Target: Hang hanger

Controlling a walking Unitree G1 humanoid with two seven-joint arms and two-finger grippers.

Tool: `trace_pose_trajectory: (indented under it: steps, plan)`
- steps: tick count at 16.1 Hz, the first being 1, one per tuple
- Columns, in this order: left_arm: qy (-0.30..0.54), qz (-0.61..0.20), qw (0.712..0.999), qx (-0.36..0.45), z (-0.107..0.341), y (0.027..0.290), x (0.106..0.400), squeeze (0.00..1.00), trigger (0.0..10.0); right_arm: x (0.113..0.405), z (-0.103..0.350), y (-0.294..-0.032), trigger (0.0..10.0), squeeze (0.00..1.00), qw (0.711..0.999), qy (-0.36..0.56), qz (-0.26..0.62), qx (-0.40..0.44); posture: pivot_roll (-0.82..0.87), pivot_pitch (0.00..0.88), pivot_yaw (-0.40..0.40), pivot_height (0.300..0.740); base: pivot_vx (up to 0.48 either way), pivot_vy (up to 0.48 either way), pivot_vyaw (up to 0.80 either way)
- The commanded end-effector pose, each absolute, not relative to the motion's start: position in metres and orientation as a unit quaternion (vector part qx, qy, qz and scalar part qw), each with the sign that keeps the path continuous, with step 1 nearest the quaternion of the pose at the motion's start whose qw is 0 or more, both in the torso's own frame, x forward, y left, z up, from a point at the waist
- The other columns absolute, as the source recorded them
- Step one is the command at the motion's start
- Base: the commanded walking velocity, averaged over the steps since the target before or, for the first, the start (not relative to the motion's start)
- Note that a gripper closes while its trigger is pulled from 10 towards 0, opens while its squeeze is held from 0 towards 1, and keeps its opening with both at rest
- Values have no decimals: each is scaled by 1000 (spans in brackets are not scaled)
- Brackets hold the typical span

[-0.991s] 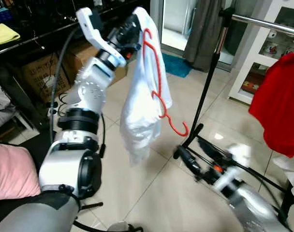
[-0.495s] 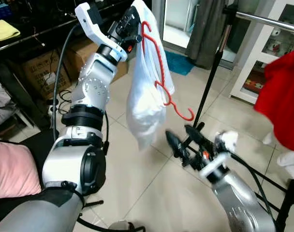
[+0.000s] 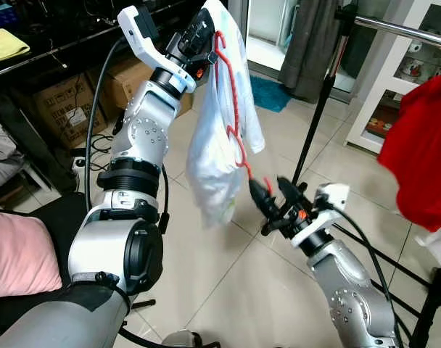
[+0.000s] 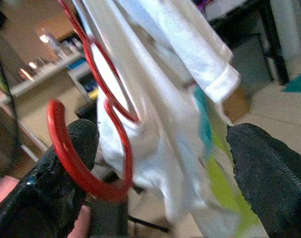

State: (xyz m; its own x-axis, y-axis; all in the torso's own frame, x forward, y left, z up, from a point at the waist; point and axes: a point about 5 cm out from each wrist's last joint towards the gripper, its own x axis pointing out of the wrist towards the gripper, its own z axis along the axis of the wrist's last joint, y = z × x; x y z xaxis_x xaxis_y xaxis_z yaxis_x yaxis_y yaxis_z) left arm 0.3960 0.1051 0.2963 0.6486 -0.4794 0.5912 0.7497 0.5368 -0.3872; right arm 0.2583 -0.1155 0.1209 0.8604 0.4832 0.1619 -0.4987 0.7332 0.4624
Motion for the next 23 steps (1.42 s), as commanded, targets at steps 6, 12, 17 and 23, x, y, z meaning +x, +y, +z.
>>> trace_pose_trajectory:
  steps: [6,12,17,23]
  plan:
    - [-237,-367,842,-316,311,106,394,0,0,255,133,-110,0,0,908,-44,311,276,87,93,77,740,0,0,0]
    - [-244,-360,839,-327,316,109,395,0,0,257,132,-111,0,0,910,-42,317,263,90,91,78,740,0,0,0]
    - [-246,-357,838,-332,317,111,396,0,0,257,132,-109,0,0,908,-42,326,259,91,89,79,740,0,0,0]
    - [-249,-358,835,-337,320,110,396,0,0,257,127,-107,0,0,914,-33,328,235,92,84,80,740,0,0,0]
